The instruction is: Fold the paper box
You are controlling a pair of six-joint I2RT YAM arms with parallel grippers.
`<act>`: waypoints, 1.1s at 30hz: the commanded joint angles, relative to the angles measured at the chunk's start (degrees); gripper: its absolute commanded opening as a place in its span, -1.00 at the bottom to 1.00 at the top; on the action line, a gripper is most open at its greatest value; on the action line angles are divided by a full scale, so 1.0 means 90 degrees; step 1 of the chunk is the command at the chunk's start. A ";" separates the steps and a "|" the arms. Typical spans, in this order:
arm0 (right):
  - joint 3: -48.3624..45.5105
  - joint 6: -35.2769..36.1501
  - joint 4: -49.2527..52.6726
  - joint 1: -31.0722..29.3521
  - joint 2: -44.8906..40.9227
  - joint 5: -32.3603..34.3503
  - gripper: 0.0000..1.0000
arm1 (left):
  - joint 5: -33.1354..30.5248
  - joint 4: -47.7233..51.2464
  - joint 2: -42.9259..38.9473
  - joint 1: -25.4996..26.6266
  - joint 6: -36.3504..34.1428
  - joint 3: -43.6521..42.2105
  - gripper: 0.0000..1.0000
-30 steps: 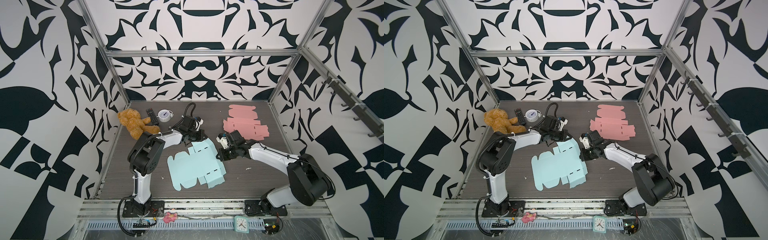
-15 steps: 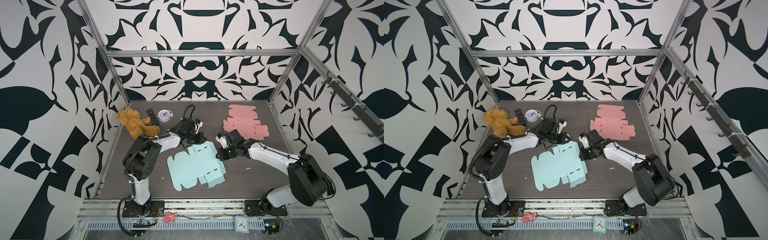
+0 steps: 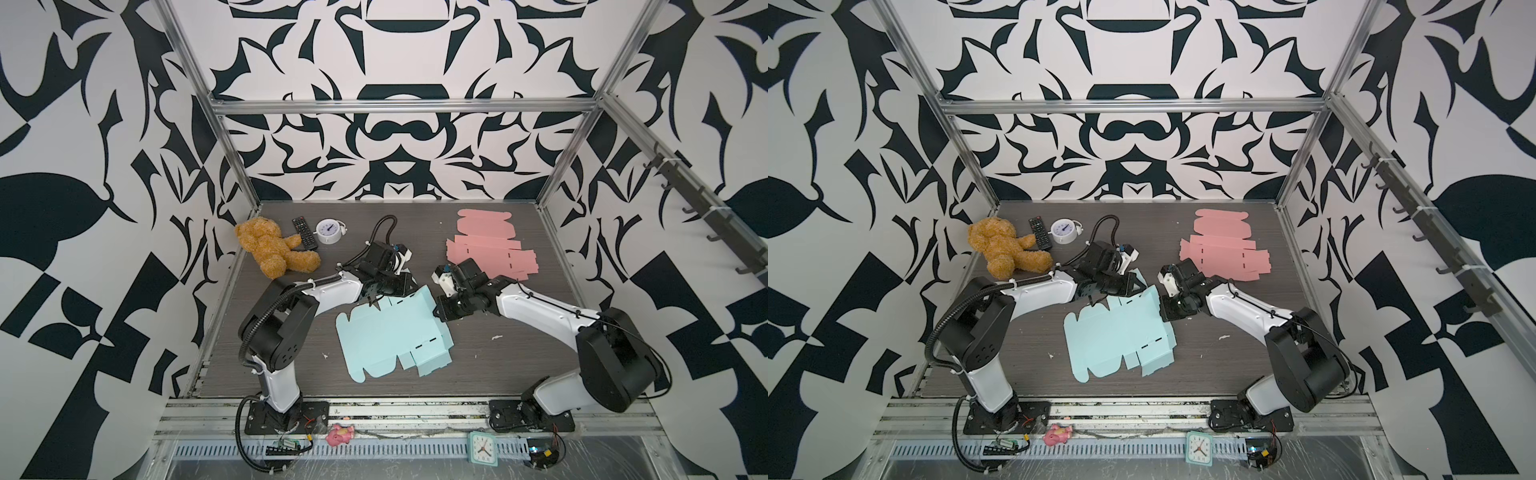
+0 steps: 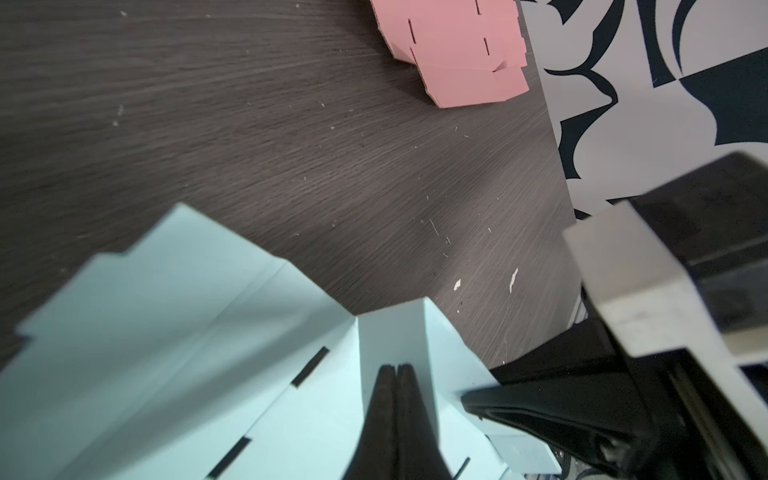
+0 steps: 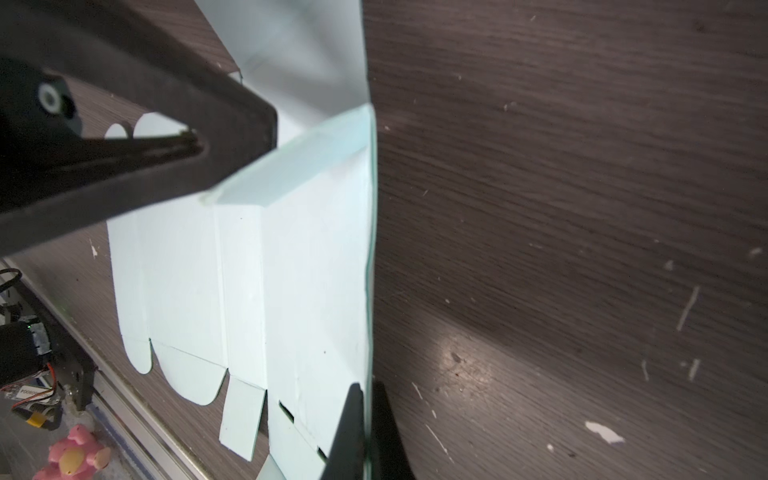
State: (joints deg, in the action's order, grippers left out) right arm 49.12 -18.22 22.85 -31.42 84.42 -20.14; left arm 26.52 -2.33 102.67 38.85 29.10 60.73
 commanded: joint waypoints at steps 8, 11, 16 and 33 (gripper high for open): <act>0.0235 0.0154 0.0136 -0.0058 -0.0167 0.0153 -1.00 | -0.0091 0.0184 -0.0435 -0.0025 -0.0001 -0.0246 -1.00; 0.0235 0.0173 0.0156 -0.0080 -0.0224 0.0158 -1.00 | -0.0081 0.0162 -0.0527 -0.0331 0.0155 -0.0586 -1.00; 0.0230 0.0325 0.0276 -0.0110 -0.0255 0.0226 -1.00 | 0.0018 0.0158 -0.0726 -0.0650 0.0188 -0.0936 -1.00; 0.0597 0.0628 0.0559 -0.0117 -0.0130 0.0294 -1.00 | 0.0387 -0.0182 -0.0600 -0.1658 0.0389 -0.1748 -0.28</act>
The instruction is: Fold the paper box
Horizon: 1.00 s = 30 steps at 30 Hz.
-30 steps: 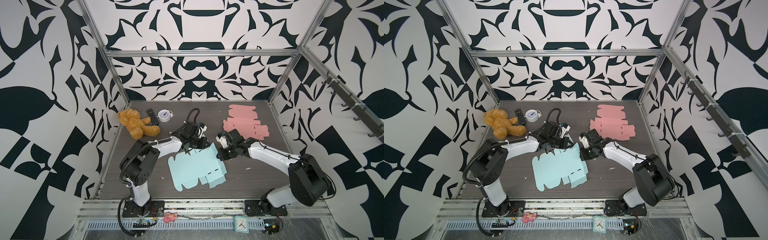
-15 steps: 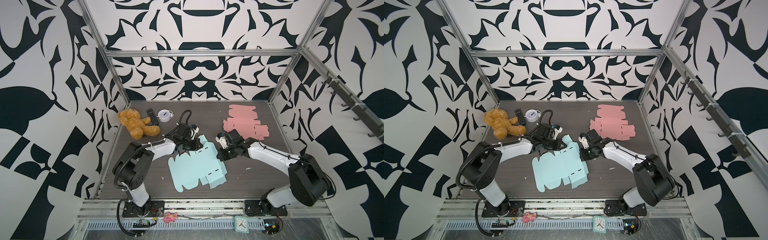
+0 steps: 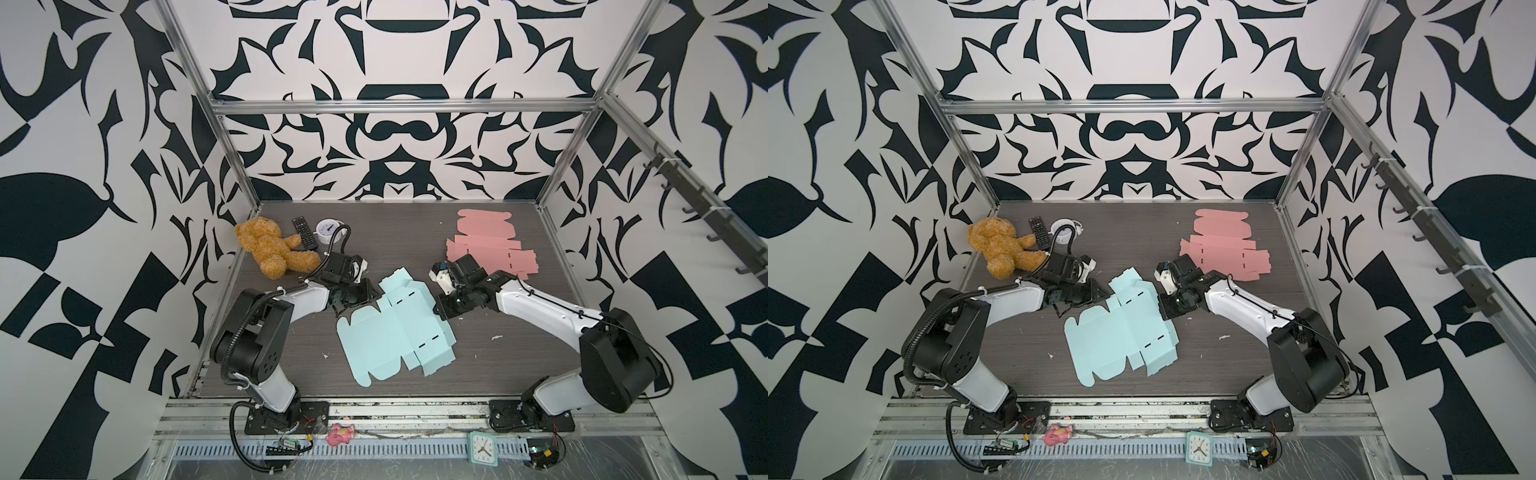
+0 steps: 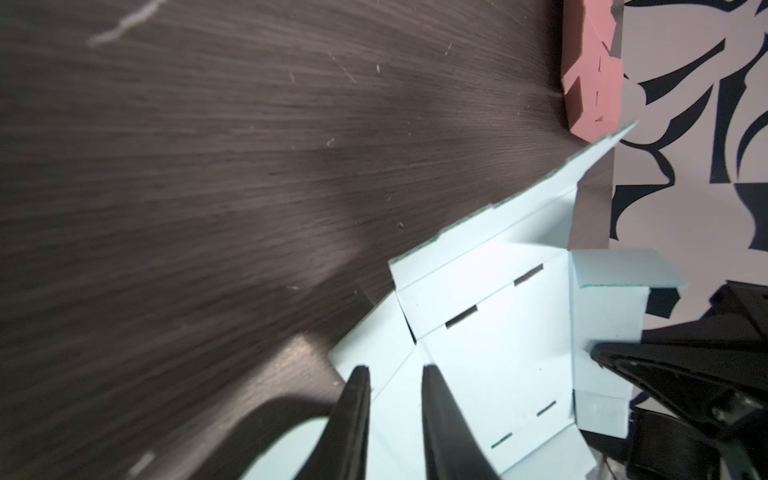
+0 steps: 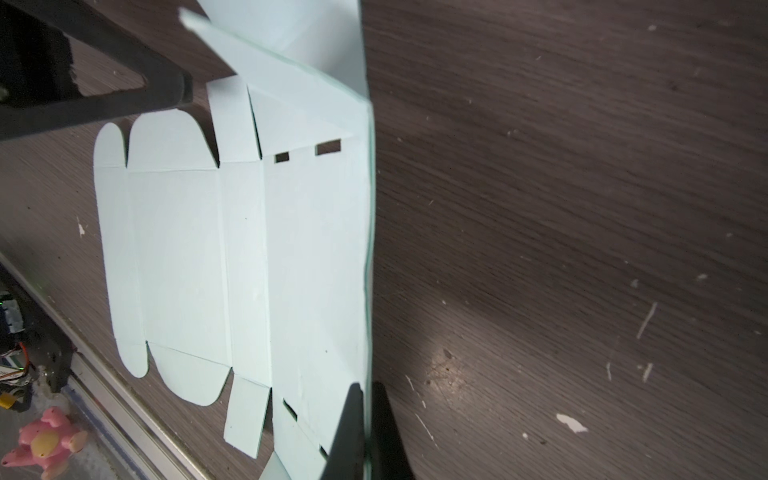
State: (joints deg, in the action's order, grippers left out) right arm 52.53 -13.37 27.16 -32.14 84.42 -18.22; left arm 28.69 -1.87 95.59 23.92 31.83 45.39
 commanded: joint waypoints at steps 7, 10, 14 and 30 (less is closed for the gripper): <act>0.0169 0.0079 0.0059 -0.0038 -0.0119 0.0075 -1.00 | 0.0148 -0.0281 0.0328 -0.0001 -0.0044 0.0015 0.06; 0.0169 0.0079 0.0068 -0.0032 -0.0131 0.0080 -1.00 | 0.0108 -0.0236 0.0355 -0.0002 -0.0089 0.0056 0.19; 0.0197 0.0087 0.0060 -0.0040 -0.0118 0.0081 -1.00 | 0.0042 -0.0222 0.0337 0.0008 -0.0085 0.0026 0.28; 0.0198 0.0068 0.0029 -0.0050 -0.0101 0.0071 -1.00 | 0.0516 -0.0561 0.0142 0.0009 -0.0051 -0.0140 -0.14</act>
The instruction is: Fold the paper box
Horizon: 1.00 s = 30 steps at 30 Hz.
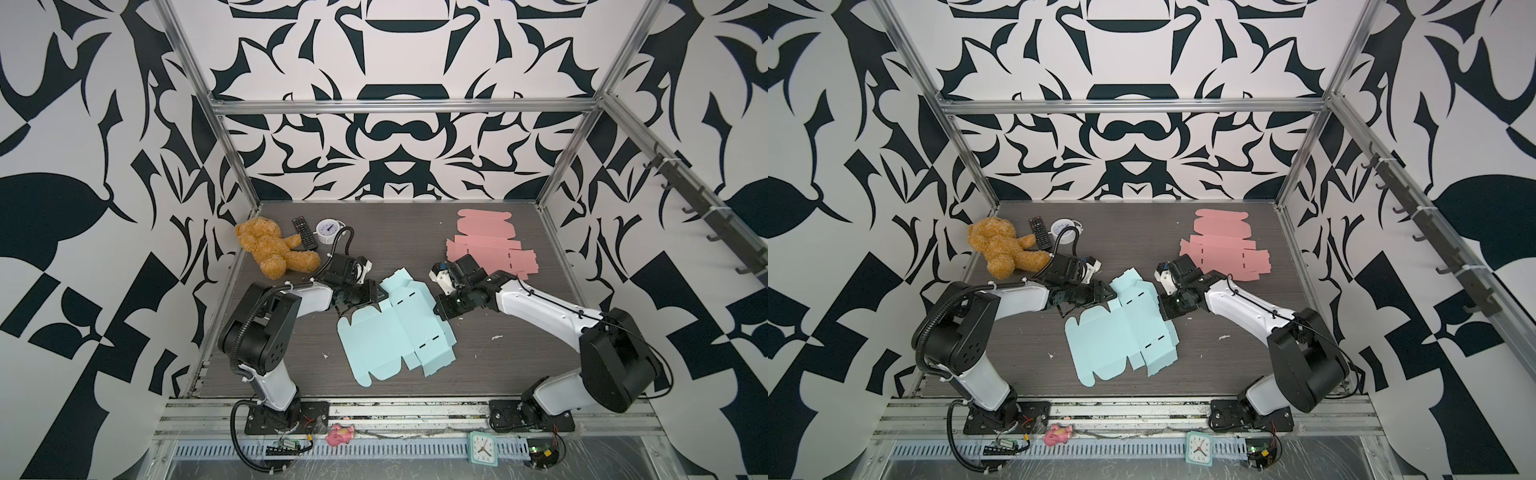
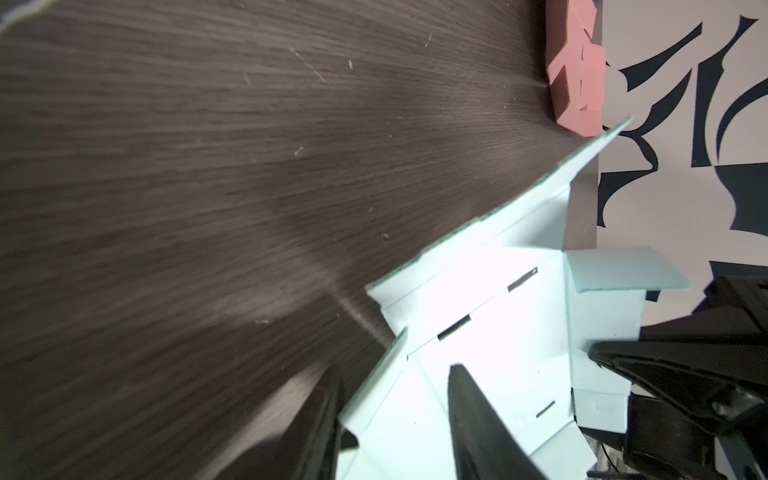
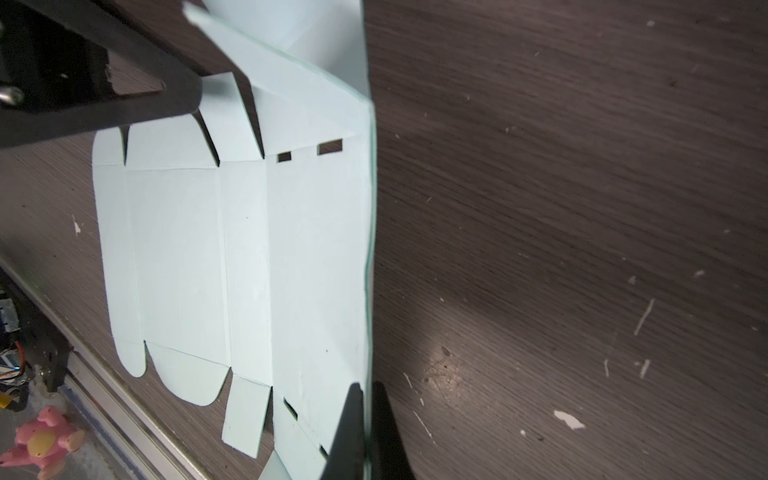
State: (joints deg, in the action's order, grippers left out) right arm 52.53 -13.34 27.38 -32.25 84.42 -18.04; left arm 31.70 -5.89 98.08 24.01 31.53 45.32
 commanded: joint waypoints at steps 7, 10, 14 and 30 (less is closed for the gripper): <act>0.0218 0.0058 0.0050 -0.0031 -0.0159 0.0118 -1.00 | 0.0267 -0.0108 -0.0312 0.0075 0.0031 -0.0228 -0.25; 0.0280 0.0103 0.0081 -0.0040 -0.0136 0.0149 -1.00 | 0.0264 -0.0051 -0.0464 0.0108 0.0025 -0.0286 -0.26; 0.0378 0.0148 0.0094 -0.0049 -0.0085 0.0193 -1.00 | 0.0293 -0.0019 -0.0633 0.0156 0.0022 -0.0370 -0.26; 0.0858 0.0565 0.0422 -0.0629 0.0256 0.1215 -1.00 | 0.0298 -0.0293 -0.0748 0.0458 0.0176 -0.0662 -0.25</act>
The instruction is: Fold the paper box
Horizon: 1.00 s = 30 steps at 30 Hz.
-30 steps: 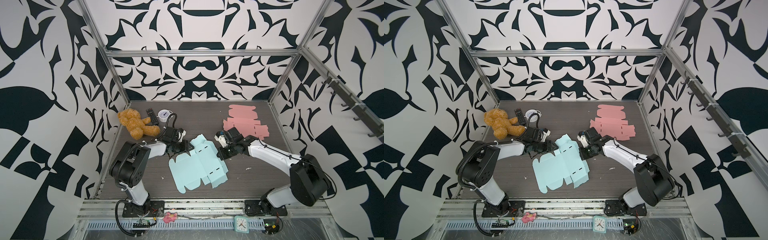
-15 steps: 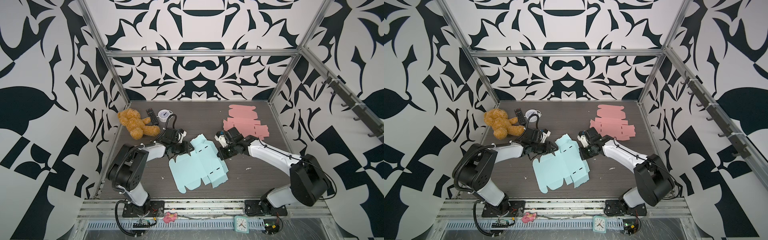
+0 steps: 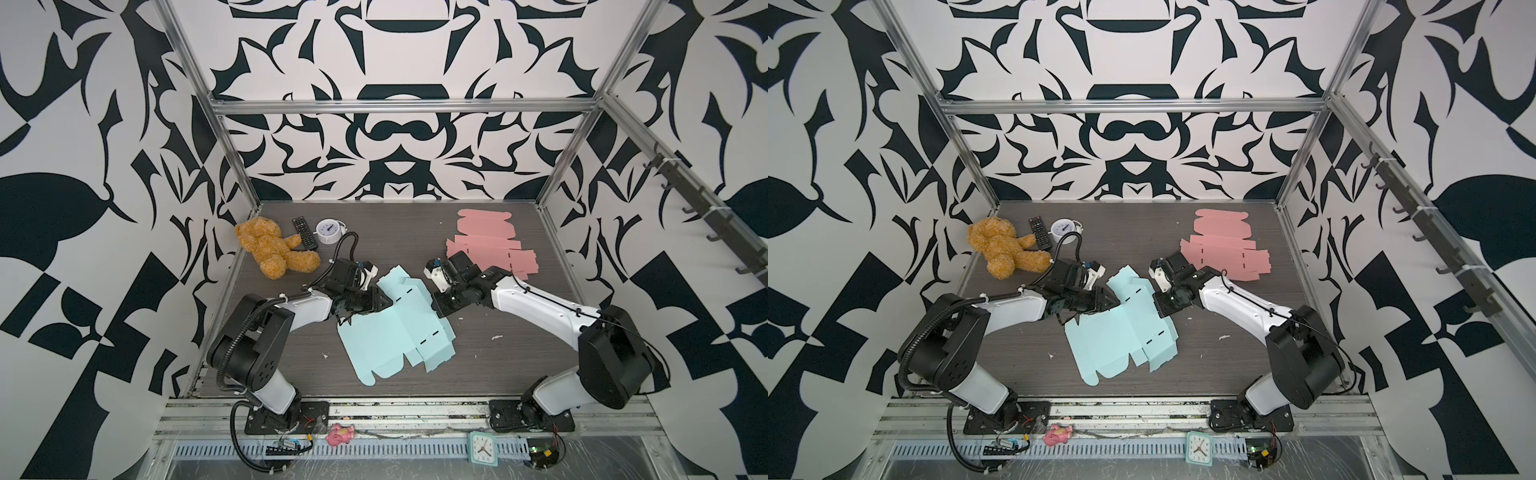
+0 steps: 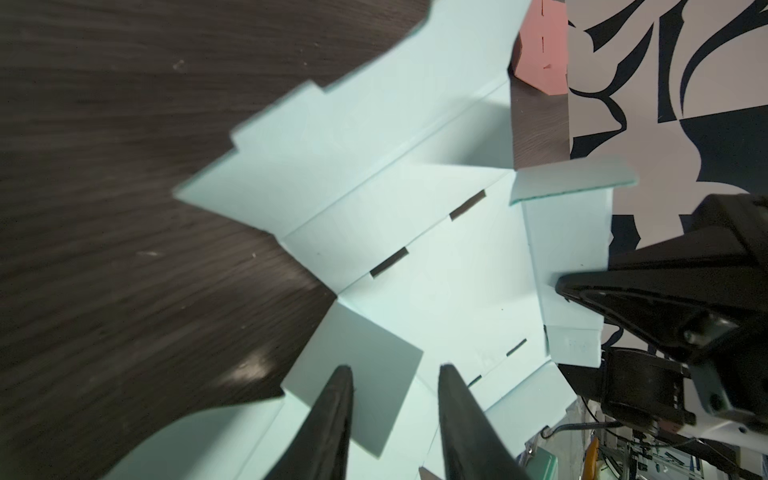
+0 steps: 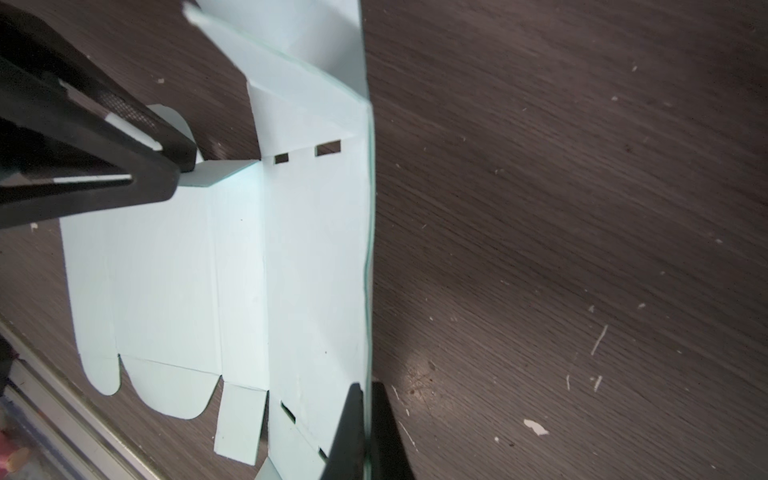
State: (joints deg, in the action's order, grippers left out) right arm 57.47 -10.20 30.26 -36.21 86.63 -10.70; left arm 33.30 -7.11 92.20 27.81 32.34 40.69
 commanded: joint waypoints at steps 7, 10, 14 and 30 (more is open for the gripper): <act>0.0313 0.0436 0.0264 -0.0474 -0.0159 0.1187 -1.00 | 0.0206 -0.0343 -0.0269 0.0028 0.0206 -0.0273 -0.23; 0.0330 0.0653 0.0308 -0.0702 -0.0303 0.1636 -1.00 | 0.0212 -0.0341 -0.0356 0.0015 0.0206 -0.0281 -0.23; 0.0432 0.0976 0.0473 -0.1016 -0.0312 0.2200 -1.00 | 0.0253 -0.0404 -0.0540 -0.0009 0.0259 -0.0297 -0.24; 0.0681 0.1857 0.0533 -0.2088 -0.0431 0.4364 -1.00 | 0.0374 0.0070 -0.1845 -0.0558 0.0102 -0.0273 -0.32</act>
State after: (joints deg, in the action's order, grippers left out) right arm 61.08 4.25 34.46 -53.74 83.92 22.65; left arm 35.09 -8.47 76.55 23.90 34.28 37.80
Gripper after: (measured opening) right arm 0.052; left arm 0.343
